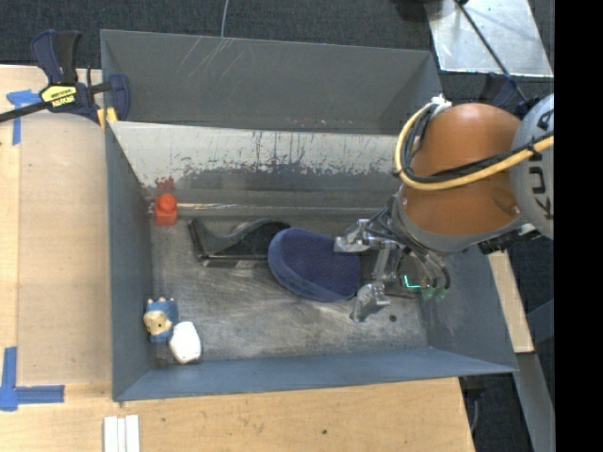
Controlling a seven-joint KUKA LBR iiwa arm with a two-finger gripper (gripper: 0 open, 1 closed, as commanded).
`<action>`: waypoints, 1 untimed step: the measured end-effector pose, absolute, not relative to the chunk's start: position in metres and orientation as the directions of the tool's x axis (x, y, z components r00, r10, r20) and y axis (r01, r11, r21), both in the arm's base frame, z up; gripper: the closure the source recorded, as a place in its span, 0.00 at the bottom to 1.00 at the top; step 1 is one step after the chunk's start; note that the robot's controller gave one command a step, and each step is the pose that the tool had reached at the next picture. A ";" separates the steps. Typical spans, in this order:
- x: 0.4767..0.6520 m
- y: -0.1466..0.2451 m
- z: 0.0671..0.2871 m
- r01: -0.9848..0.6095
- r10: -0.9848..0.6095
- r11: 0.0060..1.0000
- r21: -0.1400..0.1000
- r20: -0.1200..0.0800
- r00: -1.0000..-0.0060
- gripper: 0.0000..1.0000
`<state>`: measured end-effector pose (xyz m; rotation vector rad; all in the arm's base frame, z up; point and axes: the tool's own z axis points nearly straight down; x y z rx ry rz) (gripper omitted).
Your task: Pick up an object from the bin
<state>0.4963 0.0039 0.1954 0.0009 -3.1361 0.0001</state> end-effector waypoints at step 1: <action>0.566 -0.031 0.079 -0.537 -0.537 0.843 -0.009 -0.022 -0.843 0.00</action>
Offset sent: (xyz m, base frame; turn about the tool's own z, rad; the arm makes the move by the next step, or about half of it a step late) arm 0.0630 -0.0363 -0.1254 -0.5679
